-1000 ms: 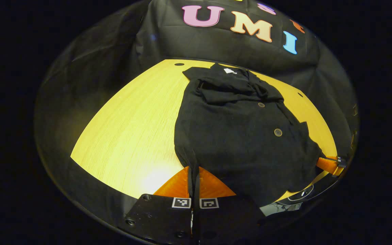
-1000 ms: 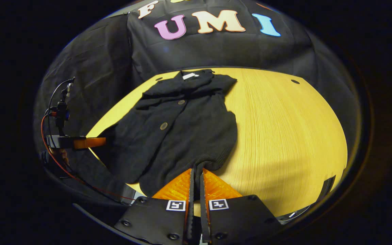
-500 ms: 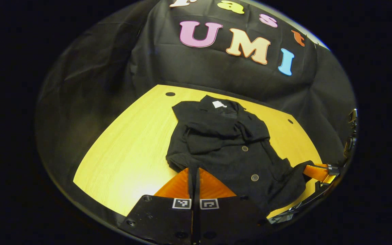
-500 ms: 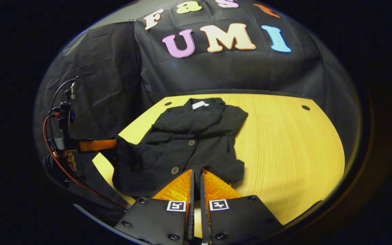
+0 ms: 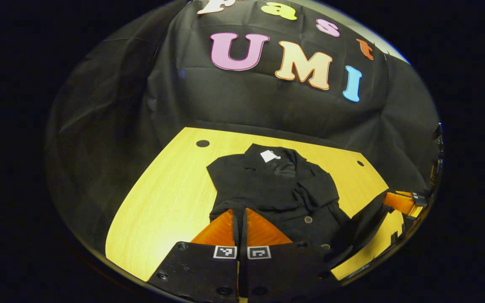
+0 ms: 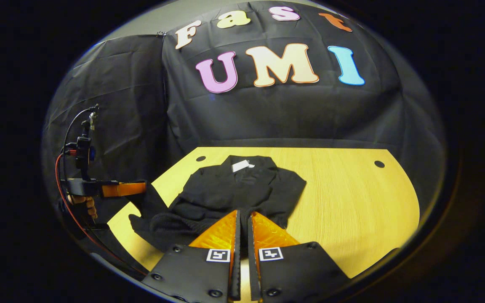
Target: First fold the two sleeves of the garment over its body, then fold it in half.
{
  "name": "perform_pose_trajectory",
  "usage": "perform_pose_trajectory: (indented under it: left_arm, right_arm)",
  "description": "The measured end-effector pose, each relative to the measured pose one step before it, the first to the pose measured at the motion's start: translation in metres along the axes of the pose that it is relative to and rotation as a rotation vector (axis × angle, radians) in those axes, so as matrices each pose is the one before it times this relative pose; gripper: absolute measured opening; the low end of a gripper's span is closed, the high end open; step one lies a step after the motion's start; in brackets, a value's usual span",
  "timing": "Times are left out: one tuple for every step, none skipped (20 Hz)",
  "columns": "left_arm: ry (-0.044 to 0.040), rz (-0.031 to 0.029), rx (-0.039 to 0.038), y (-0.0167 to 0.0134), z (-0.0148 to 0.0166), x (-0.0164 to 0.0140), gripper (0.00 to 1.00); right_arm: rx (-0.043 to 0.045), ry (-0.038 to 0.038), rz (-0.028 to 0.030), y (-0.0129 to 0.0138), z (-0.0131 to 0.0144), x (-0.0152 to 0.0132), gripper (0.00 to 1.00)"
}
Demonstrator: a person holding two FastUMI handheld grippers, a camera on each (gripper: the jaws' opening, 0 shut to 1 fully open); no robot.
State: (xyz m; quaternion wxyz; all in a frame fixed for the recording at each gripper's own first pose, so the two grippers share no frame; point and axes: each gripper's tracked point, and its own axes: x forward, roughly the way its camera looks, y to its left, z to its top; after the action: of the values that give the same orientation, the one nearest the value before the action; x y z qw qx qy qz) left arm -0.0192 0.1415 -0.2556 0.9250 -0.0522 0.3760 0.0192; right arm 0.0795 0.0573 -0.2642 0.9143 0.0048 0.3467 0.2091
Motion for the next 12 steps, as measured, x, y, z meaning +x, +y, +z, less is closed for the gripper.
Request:
perform_pose_trajectory:
  left_arm:
    - [-0.00869, -0.00565, 0.00289, 0.00029, 0.00827, 0.00809, 0.00]
    - [-0.01077, -0.00505, 0.00458, 0.00090, 0.01008, 0.00645, 0.00]
    - [-0.01293, -0.00557, 0.00782, 0.00131, 0.00893, 0.00759, 0.00]
    - [-0.01112, -0.00205, 0.00811, 0.00158, 0.00919, 0.00656, 0.00]
    - [-0.00981, -0.00343, 0.00686, 0.00177, 0.00734, 0.00648, 0.00]
    - [-0.00550, -0.00524, 0.00522, 0.00139, 0.00699, 0.00614, 0.00]
    - [-0.00370, -0.00421, 0.00403, 0.00163, 0.00484, 0.00684, 0.00]
    - [0.00100, -0.00524, 0.00255, 0.00125, 0.00458, 0.00705, 0.00]
    - [0.00245, -0.00302, 0.00178, 0.00183, 0.00351, 0.00733, 0.00]
    - [0.00174, -0.00540, 0.00137, 0.00230, 0.00401, 0.00769, 0.00]
    - [0.00396, -0.00351, 0.00684, 0.00194, 0.00059, 0.00763, 0.00]
    - [0.00374, -0.00147, 0.00833, 0.00403, 0.00077, 0.00667, 0.00]
  right_arm:
    - [0.00127, -0.00994, -0.00701, -0.00277, 0.00957, 0.00559, 0.11]
    - [0.00070, -0.00864, -0.00717, -0.00241, 0.00774, 0.00578, 0.10]
    - [0.00017, -0.00790, -0.00644, -0.00263, 0.00850, 0.00665, 0.11]
    - [0.00033, -0.00967, -0.00662, -0.00114, 0.00720, 0.00509, 0.11]
    - [-0.00193, -0.00899, -0.00749, -0.00224, 0.00821, 0.00633, 0.11]
    - [-0.00197, -0.00835, -0.00744, -0.00263, 0.00750, 0.00615, 0.11]
    - [-0.00124, -0.00572, -0.00635, -0.00217, 0.00683, 0.00669, 0.11]
    - [0.00043, -0.00490, -0.00624, -0.00071, 0.00543, 0.00678, 0.14]
    - [0.00135, -0.00374, -0.00620, -0.00166, 0.00600, 0.00670, 0.11]
    - [0.00115, -0.00179, -0.00687, -0.00174, 0.00359, 0.00704, 0.11]
    - [-0.00244, 0.00014, -0.00935, -0.00275, 0.00333, 0.00831, 0.11]
    - [-0.00085, 0.00188, -0.01086, -0.00367, 0.00262, 0.00808, 0.14]
